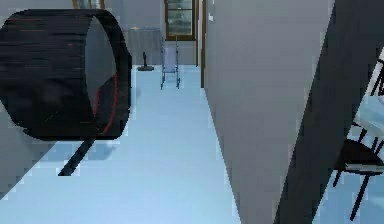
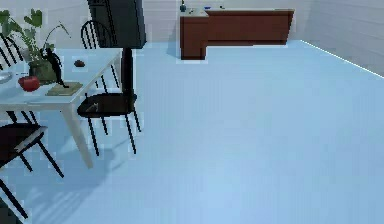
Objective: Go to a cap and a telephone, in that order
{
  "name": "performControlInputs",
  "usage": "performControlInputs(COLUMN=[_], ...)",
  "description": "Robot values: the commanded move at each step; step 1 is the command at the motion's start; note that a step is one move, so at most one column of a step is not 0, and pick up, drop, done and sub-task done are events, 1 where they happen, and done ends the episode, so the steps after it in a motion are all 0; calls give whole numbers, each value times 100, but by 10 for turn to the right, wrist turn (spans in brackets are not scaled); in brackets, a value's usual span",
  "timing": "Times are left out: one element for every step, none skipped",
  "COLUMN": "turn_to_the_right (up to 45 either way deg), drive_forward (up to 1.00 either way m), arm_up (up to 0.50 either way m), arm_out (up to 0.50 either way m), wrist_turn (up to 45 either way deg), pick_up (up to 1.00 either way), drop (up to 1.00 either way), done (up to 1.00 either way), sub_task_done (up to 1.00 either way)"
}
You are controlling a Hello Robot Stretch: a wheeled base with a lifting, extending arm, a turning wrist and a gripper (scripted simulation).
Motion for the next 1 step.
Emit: performControlInputs(turn_to_the_right=[0], drive_forward=[35], arm_up=[0], arm_out=[0], wrist_turn=[0], pick_up=[0], drop=[0], done=[0], sub_task_done=[0])
